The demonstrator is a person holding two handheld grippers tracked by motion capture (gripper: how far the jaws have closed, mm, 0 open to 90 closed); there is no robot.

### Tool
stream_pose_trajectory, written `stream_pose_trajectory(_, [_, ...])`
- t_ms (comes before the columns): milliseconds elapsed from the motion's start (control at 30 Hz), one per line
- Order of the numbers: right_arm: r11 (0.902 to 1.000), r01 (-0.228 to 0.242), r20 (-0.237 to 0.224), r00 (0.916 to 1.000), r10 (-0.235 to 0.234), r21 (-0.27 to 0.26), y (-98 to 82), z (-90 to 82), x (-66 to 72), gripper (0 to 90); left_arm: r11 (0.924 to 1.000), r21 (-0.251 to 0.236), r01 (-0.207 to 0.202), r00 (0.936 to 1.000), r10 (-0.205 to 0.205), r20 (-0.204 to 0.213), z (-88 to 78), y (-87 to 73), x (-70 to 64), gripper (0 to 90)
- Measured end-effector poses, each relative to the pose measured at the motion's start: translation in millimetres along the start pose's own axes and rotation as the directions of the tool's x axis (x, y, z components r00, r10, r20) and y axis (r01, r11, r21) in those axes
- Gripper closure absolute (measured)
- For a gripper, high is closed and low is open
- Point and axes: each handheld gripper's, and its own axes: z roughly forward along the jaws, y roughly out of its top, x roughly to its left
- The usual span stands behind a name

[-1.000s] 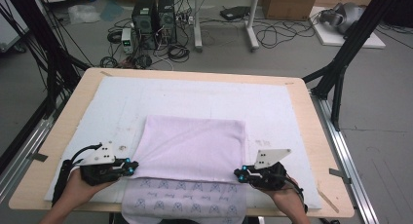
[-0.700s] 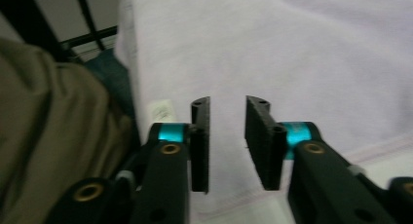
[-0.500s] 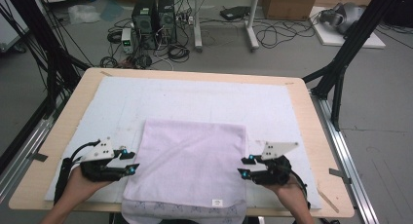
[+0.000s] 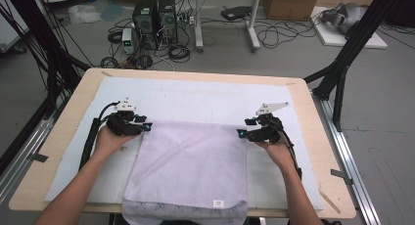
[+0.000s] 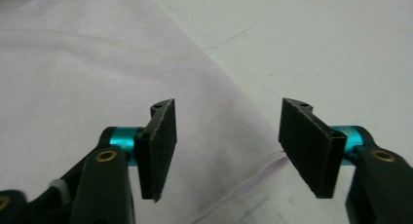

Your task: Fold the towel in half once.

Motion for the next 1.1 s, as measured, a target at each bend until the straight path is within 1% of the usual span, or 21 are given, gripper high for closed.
stream_pose_trajectory(67, [0.9997, -0.020, 0.005, 0.9998, 0.020, 0.014, -1.8, 5.3, -8.9, 34.5, 0.9994, 0.012, 0.034, 0.9994, -0.034, -0.011, 6.5, 2.5, 7.8, 52.1])
stream_pose_trajectory(133, [0.9985, -0.051, -0.003, 0.9987, 0.051, 0.020, -6.5, 11.1, -16.4, 32.1, 0.9985, 0.010, 0.054, 0.9985, -0.054, 0.000, 11.6, 3.6, 12.5, 49.5])
stream_pose_trajectory(200, [0.9969, -0.063, -0.004, 0.9980, 0.063, 0.048, -11.0, 18.5, -20.8, 31.7, 0.9979, 0.019, 0.061, 0.9981, -0.061, 0.011, 17.1, 2.2, 13.6, 47.8])
stream_pose_trajectory(267, [0.9949, -0.059, -0.010, 0.9981, 0.060, 0.082, -13.6, 24.8, -21.6, 33.9, 0.9962, 0.070, 0.051, 0.9986, -0.052, 0.011, 24.0, -1.0, 12.6, 47.9])
stream_pose_trajectory(300, [0.9939, -0.052, -0.018, 0.9984, 0.054, 0.098, -14.3, 28.3, -20.9, 37.0, 0.9951, 0.091, 0.039, 0.9991, -0.040, 0.013, 25.7, -2.2, 12.3, 50.2])
stream_pose_trajectory(333, [0.9929, -0.047, -0.017, 0.9987, 0.049, 0.110, -14.6, 30.1, -20.2, 41.6, 0.9964, 0.078, 0.033, 0.9995, -0.033, 0.001, 25.8, -3.0, 10.7, 54.3])
stream_pose_trajectory(367, [0.9907, -0.037, -0.012, 0.9992, 0.039, 0.131, -14.9, 32.7, -18.9, 46.6, 0.9971, 0.070, 0.029, 0.9992, -0.031, 0.025, 24.6, -2.6, 11.2, 64.2])
stream_pose_trajectory(400, [0.9906, -0.016, 0.009, 0.9998, 0.015, 0.136, -14.8, 33.9, -17.0, 55.3, 0.9977, 0.065, 0.016, 0.9997, -0.017, 0.018, 23.7, -1.6, 9.9, 75.8])
stream_pose_trajectory(433, [0.9907, -0.002, -0.012, 0.9999, 0.004, 0.136, -13.8, 33.2, -16.9, 70.4, 0.9980, 0.063, -0.001, 0.9999, 0.000, 0.013, 23.4, -0.7, 8.1, 81.3])
stream_pose_trajectory(467, [0.9901, -0.008, -0.066, 0.9977, 0.017, 0.140, -13.0, 34.1, -17.4, 75.2, 0.9977, 0.065, -0.017, 0.9998, 0.017, 0.005, 22.9, 0.1, 6.8, 85.1])
stream_pose_trajectory(500, [0.9890, 0.003, -0.068, 0.9977, 0.007, 0.148, -11.7, 35.4, -16.1, 80.5, 0.9978, 0.063, -0.022, 0.9997, 0.022, -0.003, 22.8, 0.8, 5.9, 85.7])
stream_pose_trajectory(533, [0.9890, 0.016, -0.072, 0.9974, -0.005, 0.147, -10.1, 35.3, -15.4, 81.4, 0.9980, 0.057, -0.027, 0.9995, 0.028, -0.012, 22.2, 1.3, 5.8, 86.0])
stream_pose_trajectory(567, [0.9896, 0.022, -0.060, 0.9981, -0.014, 0.142, -8.7, 35.3, -16.1, 82.0, 0.9986, 0.043, -0.031, 0.9987, 0.032, -0.039, 20.7, 2.3, 7.1, 86.3])
stream_pose_trajectory(600, [0.9899, 0.023, -0.045, 0.9988, -0.016, 0.140, -6.2, 34.8, -17.5, 82.7, 0.9995, 0.021, -0.022, 0.9979, 0.023, -0.060, 18.0, 3.8, 9.4, 86.5])
stream_pose_trajectory(667, [0.9905, 0.026, -0.019, 0.9995, -0.024, 0.135, -0.5, 32.4, -19.6, 83.2, 0.9998, -0.012, 0.013, 0.9977, -0.014, -0.067, 12.4, 8.4, 15.8, 86.7])
stream_pose_trajectory(733, [0.9916, 0.034, 0.019, 0.9991, -0.037, 0.125, 11.7, 27.8, -22.2, 83.6, 0.9995, -0.027, 0.014, 0.9951, -0.017, -0.097, 6.1, 20.3, 20.0, 86.7])
stream_pose_trajectory(833, [0.9969, 0.051, 0.086, 0.9947, -0.056, 0.060, 40.6, 14.8, -25.5, 83.8, 0.9969, -0.079, -0.002, 0.9887, -0.010, -0.149, -10.7, 50.2, 25.3, 86.8])
stream_pose_trajectory(967, [0.9946, 0.102, 0.151, 0.9831, -0.103, 0.019, 87.7, -5.2, -33.1, 83.9, 0.9840, -0.173, -0.044, 0.9761, 0.005, -0.217, -42.6, 101.6, 31.1, 86.8])
stream_pose_trajectory(1033, [0.9928, 0.118, 0.180, 0.9772, -0.113, -0.018, 111.6, -17.6, -39.1, 83.8, 0.9795, -0.191, -0.063, 0.9703, 0.015, -0.241, -53.7, 122.5, 33.2, 86.7])
stream_pose_trajectory(1067, [0.9929, 0.114, 0.189, 0.9762, -0.106, -0.032, 121.1, -21.2, -41.1, 83.5, 0.9800, -0.189, -0.063, 0.9687, 0.015, -0.248, -54.7, 128.7, 35.0, 85.8])
stream_pose_trajectory(1100, [0.9928, 0.117, 0.192, 0.9751, -0.110, -0.027, 128.1, -21.6, -43.6, 80.3, 0.9841, -0.168, -0.058, 0.9655, 0.012, -0.260, -53.3, 132.5, 37.2, 81.7])
